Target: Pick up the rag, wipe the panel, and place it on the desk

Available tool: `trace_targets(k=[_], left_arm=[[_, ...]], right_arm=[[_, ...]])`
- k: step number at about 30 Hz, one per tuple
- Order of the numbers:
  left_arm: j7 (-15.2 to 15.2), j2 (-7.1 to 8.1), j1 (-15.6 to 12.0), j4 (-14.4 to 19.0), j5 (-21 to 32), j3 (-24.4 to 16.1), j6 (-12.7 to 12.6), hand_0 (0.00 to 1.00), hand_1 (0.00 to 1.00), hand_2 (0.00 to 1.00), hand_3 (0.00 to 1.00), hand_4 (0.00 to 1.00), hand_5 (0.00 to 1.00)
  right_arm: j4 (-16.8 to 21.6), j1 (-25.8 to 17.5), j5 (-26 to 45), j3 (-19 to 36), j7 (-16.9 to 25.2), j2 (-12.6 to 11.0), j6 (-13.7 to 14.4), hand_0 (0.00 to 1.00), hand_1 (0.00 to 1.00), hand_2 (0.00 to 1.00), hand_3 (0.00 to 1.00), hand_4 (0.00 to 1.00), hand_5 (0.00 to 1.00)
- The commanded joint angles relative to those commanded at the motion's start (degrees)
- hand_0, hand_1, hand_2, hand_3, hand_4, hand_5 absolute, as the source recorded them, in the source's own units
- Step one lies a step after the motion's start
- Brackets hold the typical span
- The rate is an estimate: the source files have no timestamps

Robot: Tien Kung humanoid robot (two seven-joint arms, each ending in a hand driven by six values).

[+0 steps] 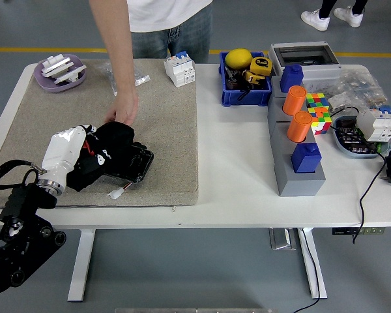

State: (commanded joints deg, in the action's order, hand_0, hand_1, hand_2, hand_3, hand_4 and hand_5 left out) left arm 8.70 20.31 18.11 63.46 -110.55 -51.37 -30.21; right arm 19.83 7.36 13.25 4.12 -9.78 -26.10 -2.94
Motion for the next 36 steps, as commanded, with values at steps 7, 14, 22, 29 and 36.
trace_targets(k=[7,14,22,29,36], left_arm=[[-0.5,0.61,0.16,-3.97,-0.43,-3.57,-0.31,0.183,0.171,0.477,0.442,0.146,0.002],[-0.42,1.03,0.08,-6.75,-0.4,-5.55,-0.24,0.183,0.171,0.477,0.442,0.147,0.002],[0.36,1.4,0.04,-8.74,-1.06,-7.51,-0.4,0.182,0.17,0.476,0.442,0.148,0.002],[0.76,1.49,0.18,-8.62,-1.32,-7.63,-0.21,0.184,0.173,0.482,0.45,0.153,0.002],[1.25,1.13,0.31,-5.09,-1.25,-4.73,-0.27,0.184,0.172,0.481,0.449,0.153,0.002]], right_arm=[[0.02,-0.01,0.11,-0.11,-0.06,0.11,-0.1,0.779,0.66,0.706,0.668,0.998,0.526],[0.04,0.05,-0.01,0.23,-0.04,0.07,-0.05,0.778,0.66,0.706,0.667,0.998,0.526],[0.06,0.09,-0.13,0.3,-0.04,0.14,-0.08,0.778,0.66,0.706,0.668,0.998,0.526],[0.07,0.05,-0.06,0.29,-0.04,0.11,-0.09,0.778,0.659,0.706,0.669,0.998,0.527],[0.01,0.12,0.07,0.27,-0.03,0.05,-0.07,0.778,0.659,0.706,0.669,0.998,0.526]])
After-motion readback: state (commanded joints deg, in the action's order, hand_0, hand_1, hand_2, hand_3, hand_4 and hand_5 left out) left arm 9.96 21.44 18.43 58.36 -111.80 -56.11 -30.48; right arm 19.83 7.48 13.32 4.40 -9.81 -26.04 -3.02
